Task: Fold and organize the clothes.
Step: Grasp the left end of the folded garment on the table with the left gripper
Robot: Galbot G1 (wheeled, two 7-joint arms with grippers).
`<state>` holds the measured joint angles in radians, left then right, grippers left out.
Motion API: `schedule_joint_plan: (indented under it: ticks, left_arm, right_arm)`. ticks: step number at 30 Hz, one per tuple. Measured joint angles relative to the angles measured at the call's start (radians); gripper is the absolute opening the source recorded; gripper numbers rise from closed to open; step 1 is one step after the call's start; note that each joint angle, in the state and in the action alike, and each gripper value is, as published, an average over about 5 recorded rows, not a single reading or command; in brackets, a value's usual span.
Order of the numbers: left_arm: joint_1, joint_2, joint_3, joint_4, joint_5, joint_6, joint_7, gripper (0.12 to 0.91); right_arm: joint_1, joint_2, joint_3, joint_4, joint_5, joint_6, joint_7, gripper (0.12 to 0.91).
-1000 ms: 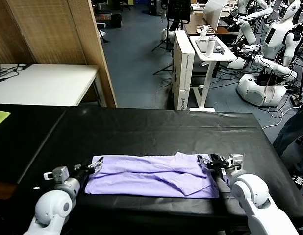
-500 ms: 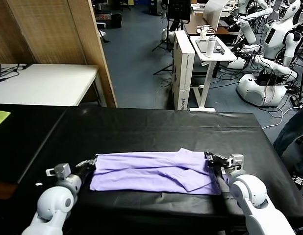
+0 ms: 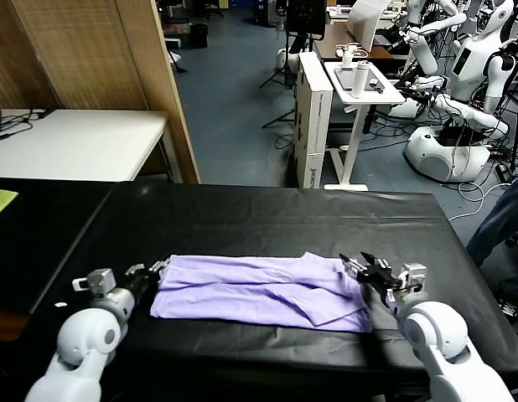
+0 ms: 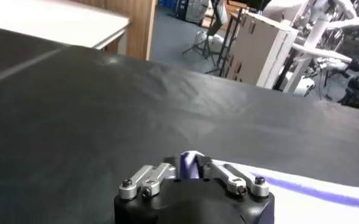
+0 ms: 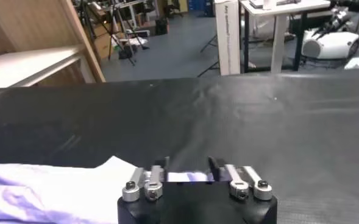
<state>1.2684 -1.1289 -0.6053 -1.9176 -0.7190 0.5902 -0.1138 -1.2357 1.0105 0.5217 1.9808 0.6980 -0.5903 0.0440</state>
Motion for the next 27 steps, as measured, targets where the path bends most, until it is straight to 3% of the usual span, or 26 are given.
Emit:
schedule_joint_plan:
  ticks: [3,6,10,12,18,27]
  left_arm:
    - [0.029,0.049,-0.019,-0.035,-0.052,0.018,0.008,0.841]
    - [0.052,0.108,-0.037,-0.050,-0.117,0.054,0.019,0.898]
    - [0.060,0.185,-0.055,-0.045,-0.249,0.129,0.032,0.906]
    - [0.057,0.216,-0.059,-0.034,-0.318,0.145,0.044,0.907]
    - [0.059,0.254,-0.051,0.001,-0.408,0.147,0.085,0.907]
    - [0.060,0.243,-0.031,0.030,-0.428,0.146,0.095,0.907]
  right_arm:
    - [-0.017,-0.029,0.018,0.021,0.021,0.003,-0.003,0.906]
    - [-0.035,-0.054,0.040,0.039,0.046,0.004,-0.004,0.907]
    - [-0.065,-0.073,0.076,0.060,0.069,0.004,-0.003,0.907]
    - [-0.080,-0.077,0.094,0.070,0.075,0.004,-0.003,0.907]
    - [-0.114,-0.081,0.131,0.088,0.077,0.002,-0.002,0.907]
    - [-0.122,-0.080,0.139,0.091,0.074,0.001,-0.001,0.907]
